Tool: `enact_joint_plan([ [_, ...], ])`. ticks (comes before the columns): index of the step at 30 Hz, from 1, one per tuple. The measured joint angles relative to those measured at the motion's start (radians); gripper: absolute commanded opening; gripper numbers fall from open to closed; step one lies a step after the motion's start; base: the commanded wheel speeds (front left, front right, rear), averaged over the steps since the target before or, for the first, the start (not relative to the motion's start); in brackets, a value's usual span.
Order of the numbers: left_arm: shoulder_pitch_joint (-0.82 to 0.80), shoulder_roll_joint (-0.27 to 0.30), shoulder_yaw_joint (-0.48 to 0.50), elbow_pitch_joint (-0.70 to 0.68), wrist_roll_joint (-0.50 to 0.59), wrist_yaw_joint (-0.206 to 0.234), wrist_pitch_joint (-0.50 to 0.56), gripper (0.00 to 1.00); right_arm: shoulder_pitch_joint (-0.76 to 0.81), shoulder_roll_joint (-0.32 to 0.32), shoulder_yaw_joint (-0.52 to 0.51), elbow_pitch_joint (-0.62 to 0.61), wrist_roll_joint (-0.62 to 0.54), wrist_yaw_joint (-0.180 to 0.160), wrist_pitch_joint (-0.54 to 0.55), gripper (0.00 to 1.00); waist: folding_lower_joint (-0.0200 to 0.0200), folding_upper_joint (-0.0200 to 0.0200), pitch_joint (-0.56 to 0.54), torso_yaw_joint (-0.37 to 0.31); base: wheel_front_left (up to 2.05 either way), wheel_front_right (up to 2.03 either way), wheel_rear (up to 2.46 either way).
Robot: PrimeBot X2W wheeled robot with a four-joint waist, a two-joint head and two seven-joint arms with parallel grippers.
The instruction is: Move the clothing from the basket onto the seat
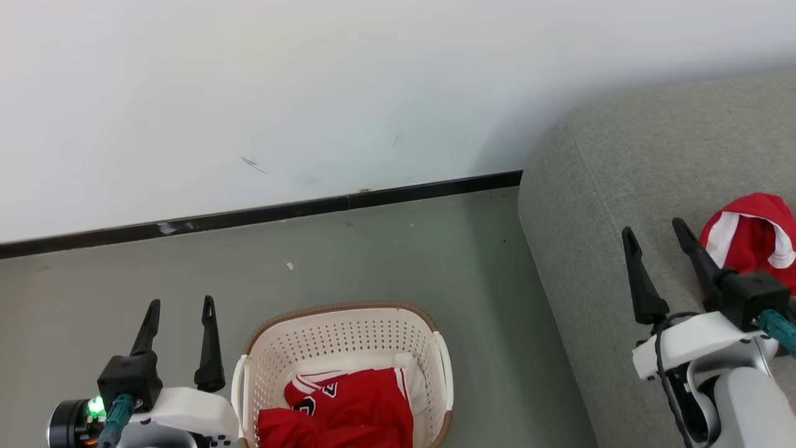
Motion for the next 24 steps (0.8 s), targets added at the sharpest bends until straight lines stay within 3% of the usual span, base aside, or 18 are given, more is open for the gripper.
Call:
enact_joint_plan([
  [24, 0.121, 0.007, 0.043, 0.000, -0.019, -0.016, 0.000, 1.00, 0.225, 0.023, -0.062, -0.089, 0.001, 0.000, 0.000, 1.00, 0.0000, 0.0000, -0.121, 0.049, 0.00, 0.00, 0.00],
])
